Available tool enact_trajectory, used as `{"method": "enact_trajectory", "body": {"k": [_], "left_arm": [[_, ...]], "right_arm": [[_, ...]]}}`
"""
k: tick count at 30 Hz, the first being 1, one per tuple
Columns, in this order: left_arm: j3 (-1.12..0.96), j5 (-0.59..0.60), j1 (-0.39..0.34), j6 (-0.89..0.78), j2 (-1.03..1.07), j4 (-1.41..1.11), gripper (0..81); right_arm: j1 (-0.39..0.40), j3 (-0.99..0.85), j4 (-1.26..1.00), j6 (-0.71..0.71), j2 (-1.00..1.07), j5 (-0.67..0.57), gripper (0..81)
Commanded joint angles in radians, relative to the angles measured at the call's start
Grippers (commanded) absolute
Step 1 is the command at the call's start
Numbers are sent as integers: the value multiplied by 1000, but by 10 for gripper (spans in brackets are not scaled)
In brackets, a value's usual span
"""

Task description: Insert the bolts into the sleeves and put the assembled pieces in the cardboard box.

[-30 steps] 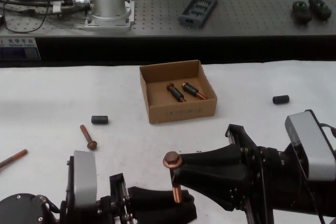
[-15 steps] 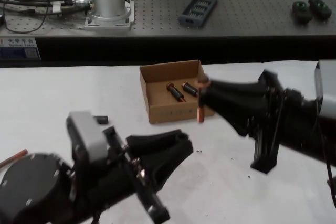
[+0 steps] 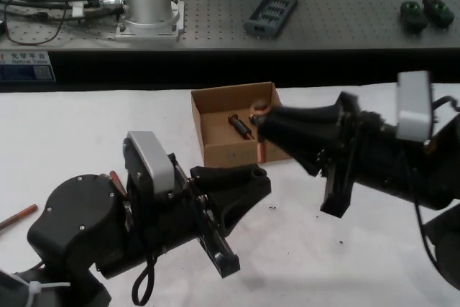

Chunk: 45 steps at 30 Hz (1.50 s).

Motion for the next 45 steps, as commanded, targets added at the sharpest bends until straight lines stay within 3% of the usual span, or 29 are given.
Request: {"method": "enact_trajectory", "body": {"k": [1,13,45], "left_arm": [[-11,21,9,21,10,-42,6],[-11,18,41,10,10,-101,6],[-11,81,41,-40,10,-101,6]], "right_arm": [[-9,-17,-127,65,53,-23,66],[-9,-35,-147,82,69,2,66],[-7,-48,-147,205,69,-47,66]]}}
